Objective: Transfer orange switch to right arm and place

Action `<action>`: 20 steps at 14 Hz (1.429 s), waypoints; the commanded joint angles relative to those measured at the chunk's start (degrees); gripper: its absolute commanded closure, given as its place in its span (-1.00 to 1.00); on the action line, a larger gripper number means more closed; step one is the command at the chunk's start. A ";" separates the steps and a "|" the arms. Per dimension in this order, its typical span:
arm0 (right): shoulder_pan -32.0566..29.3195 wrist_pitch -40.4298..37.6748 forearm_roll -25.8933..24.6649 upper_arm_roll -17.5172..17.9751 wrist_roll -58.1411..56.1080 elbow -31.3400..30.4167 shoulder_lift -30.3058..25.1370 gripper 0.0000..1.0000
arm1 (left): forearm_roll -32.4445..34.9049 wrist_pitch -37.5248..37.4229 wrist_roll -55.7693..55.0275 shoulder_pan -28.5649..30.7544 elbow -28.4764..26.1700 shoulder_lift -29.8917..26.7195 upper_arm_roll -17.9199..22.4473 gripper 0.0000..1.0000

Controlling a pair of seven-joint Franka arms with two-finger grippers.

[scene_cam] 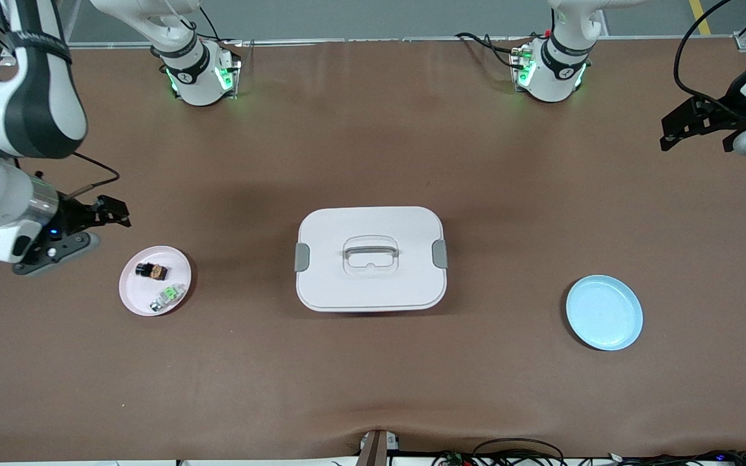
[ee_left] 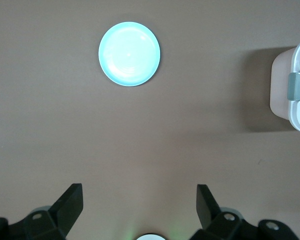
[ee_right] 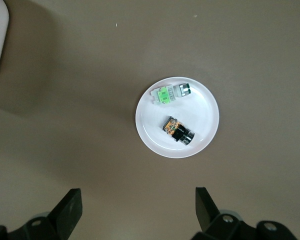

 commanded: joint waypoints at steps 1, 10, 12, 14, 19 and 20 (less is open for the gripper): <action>-1.46 -2.15 -0.43 -0.08 1.67 3.77 0.27 -1.00 | 0.95 0.25 1.23 0.26 -1.13 -1.55 -0.09 -1.00; -3.93 -2.06 -0.61 -0.08 22.24 10.54 1.41 -1.00 | 0.95 -0.10 1.31 0.26 -1.13 -2.25 -0.01 -1.00; -3.84 -2.06 -0.26 0.01 22.50 11.86 1.32 -1.00 | 0.95 -0.10 1.31 0.26 -1.13 -2.34 0.08 -1.00; -3.49 -2.15 -0.26 0.10 22.32 13.45 1.15 -1.00 | 0.95 -0.19 1.31 0.35 -1.31 -2.42 0.08 -1.00; -3.31 -5.39 -0.87 0.01 23.02 15.90 0.80 -1.00 | 1.04 -0.19 1.31 0.35 -1.39 -2.43 0.43 -1.00; -3.49 -6.54 -0.87 -0.08 23.81 17.04 0.80 -1.00 | 1.04 -0.19 1.31 0.35 -1.39 -2.43 0.43 -1.00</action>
